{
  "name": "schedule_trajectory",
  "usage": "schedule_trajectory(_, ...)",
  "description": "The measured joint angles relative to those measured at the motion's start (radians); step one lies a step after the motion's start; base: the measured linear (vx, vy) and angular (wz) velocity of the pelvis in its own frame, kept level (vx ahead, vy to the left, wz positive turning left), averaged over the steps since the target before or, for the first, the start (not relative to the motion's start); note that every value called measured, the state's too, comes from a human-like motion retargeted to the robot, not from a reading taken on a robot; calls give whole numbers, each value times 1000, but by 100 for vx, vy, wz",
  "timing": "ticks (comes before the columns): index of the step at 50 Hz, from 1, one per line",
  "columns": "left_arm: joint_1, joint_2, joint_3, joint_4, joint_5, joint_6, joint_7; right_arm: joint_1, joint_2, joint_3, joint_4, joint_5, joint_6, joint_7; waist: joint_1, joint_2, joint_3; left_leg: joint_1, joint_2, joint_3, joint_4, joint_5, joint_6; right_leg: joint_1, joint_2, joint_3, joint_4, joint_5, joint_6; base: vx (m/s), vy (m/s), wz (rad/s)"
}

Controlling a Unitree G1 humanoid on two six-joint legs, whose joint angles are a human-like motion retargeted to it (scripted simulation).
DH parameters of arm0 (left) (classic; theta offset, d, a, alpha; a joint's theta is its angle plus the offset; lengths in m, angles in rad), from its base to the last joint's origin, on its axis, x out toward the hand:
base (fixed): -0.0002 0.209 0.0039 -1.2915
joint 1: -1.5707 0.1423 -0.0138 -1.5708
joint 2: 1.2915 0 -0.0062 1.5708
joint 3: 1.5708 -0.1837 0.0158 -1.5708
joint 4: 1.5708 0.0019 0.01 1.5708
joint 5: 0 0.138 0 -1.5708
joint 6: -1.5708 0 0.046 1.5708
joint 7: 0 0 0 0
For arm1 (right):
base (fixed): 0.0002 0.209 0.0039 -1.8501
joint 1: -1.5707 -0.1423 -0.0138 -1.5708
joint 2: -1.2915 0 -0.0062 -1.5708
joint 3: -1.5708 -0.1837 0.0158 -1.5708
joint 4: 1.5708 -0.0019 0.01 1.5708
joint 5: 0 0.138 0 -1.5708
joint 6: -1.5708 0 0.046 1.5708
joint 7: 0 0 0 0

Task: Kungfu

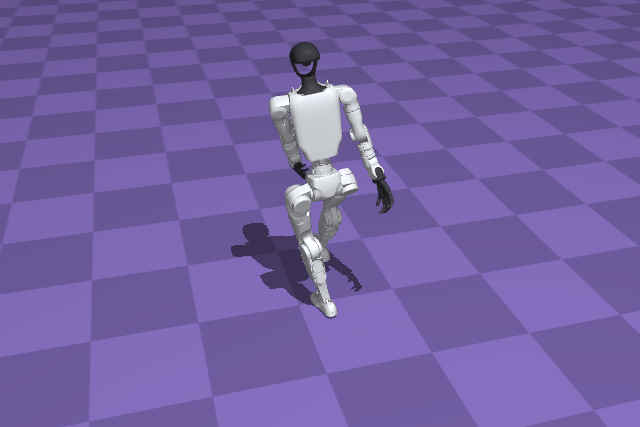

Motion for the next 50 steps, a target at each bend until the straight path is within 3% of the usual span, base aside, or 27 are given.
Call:
schedule_trajectory(2, 42, -96, -57, -45, -144, -3, 0, 187, -8, -14, 0, -20, 37, -40, 10, 30, 45, 67, 30, 20, -31, 1, 3, -62, 71, 38, -67, -99, -42, 11, 10, -27)
schedule_trajectory(5, 76, -123, -183, -125, -270, 91, -96, 430, -1, -95, 0, -14, 92, -120, -42, 61, 70, 127, 76, 29, -49, -6, -29, -131, 91, -71, -55, -153, -101, 24, -5, 45)
schedule_trajectory(8, 104, -66, -314, -248, -131, 168, -188, 607, 31, -215, 0, 15, 56, -137, -105, 68, 47, 145, 104, 30, -58, -30, -46, -199, 93, -61, 32, -133, -113, 23, -17, 93)
schedule_trajectory(12, 109, -38, -353, -284, 46, 170, -225, 717, 71, -311, 0, 160, -33, -99, -140, 64, 33, 167, 82, -61, -58, -38, -31, -178, 101, 32, 60, -26, -83, 15, -12, 69)
schedule_trajectory(18, 122, -50, -302, -236, -85, 185, -237, 653, 81, -329, 0, 256, -91, -114, -120, 46, -20, 165, 62, -46, -82, -54, -50, -128, 90, -40, 65, -69, -36, 10, -1, -27)
schedule_trajectory(22, 124, -59, -272, -216, -126, 177, -204, 532, 72, -280, 0, 175, -194, -76, -119, 54, -14, 167, 68, -25, -96, -58, -61, -103, 106, -24, 75, -65, -33, 0, 5, -29)
schedule_trajectory(29, 140, -72, -297, -230, -98, 179, -231, 407, 68, -213, -11, 117, -293, -102, -123, 62, -22, 175, 72, -10, -114, -77, -66, -87, 95, -29, 92, -52, -3, 6, 0, -5)
schedule_trajectory(37, 155, -54, -327, -330, 0, 138, -279, 466, 108, -182, -266, 123, -367, -50, -112, 71, -54, 189, 84, 7, -113, -109, -98, -85, 88, -39, 122, -48, 13, 21, -5, -2)
schedule_trajectory(41, 149, -11, -314, -453, 142, 73, -286, 509, 120, -168, -428, 81, -420, -68, -113, 82, -61, 190, 102, 22, -104, -128, -134, -94, 90, -51, 150, -63, 22, 24, -7, -5)
schedule_trajectory(46, 112, 75, -293, -680, 387, -38, -267, 576, 126, -135, -653, 44, -537, -171, -109, 98, -71, 200, 134, 42, -103, -156, -197, -119, 85, -94, 235, -94, 54, 30, -13, 7)
schedule_trajectory(50, 72, 163, -279, -890, 462, -81, -275, 629, 124, -108, -860, 56, -659, -262, -99, 106, -90, 198, 155, 40, -90, -180, -247, -160, 68, -143, 336, -106, 75, 35, -17, 16)
